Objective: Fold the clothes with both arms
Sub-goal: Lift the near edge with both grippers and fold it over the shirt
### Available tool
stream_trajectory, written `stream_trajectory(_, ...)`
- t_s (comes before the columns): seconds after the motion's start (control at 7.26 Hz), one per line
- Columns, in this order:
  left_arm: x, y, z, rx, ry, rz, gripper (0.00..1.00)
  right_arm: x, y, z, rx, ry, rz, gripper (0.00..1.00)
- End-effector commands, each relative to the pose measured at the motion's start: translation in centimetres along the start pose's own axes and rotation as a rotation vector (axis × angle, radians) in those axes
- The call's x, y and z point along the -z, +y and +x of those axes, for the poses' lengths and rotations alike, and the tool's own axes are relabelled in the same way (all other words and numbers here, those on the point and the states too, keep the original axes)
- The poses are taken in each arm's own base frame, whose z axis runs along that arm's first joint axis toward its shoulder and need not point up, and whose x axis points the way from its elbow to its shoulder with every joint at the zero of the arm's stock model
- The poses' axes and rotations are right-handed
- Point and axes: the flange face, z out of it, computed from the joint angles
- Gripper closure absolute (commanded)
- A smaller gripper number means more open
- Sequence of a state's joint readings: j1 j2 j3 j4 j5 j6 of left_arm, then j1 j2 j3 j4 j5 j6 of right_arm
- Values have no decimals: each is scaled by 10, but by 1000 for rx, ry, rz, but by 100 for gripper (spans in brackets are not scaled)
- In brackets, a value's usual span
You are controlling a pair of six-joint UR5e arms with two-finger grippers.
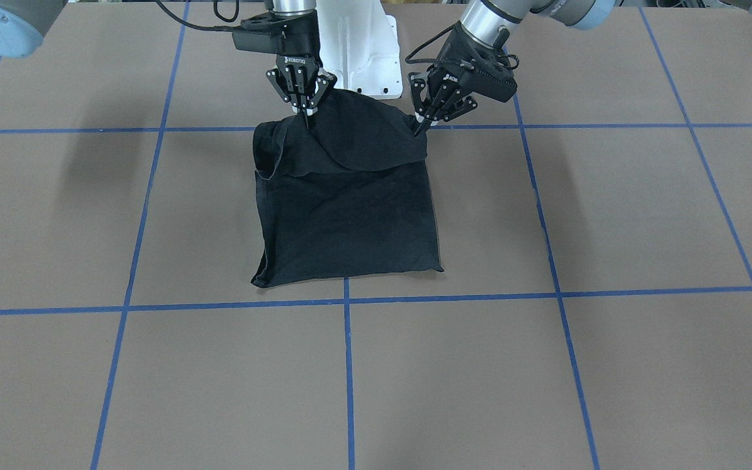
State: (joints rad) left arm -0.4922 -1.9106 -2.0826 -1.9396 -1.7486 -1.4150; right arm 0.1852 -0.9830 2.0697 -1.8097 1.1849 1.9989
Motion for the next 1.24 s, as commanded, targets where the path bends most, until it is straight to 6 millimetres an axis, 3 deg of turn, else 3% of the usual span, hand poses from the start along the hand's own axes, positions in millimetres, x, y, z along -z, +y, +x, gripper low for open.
stream_trajectory(0.0,-21,-37,-10,-24,-65,46,100,-22,-29,-16,-9,39,22,100)
stream_trajectory(0.14,-40,-53,-11,-26,-97,58,100,-32,-37,-23,-8,55,32,100)
stream_trajectory(0.28,-63,-65,-8,-18,-125,62,100,-52,-39,-38,-25,51,43,100)
stream_trajectory(0.41,-82,-74,-8,-14,-149,66,100,-86,-40,-47,-39,40,51,100)
stream_trajectory(0.55,-96,-78,-14,-14,-176,65,100,-104,-45,-51,-7,9,42,100)
stream_trajectory(1.1,-111,-82,-28,-25,-214,59,100,-137,-70,-66,-12,45,69,100)
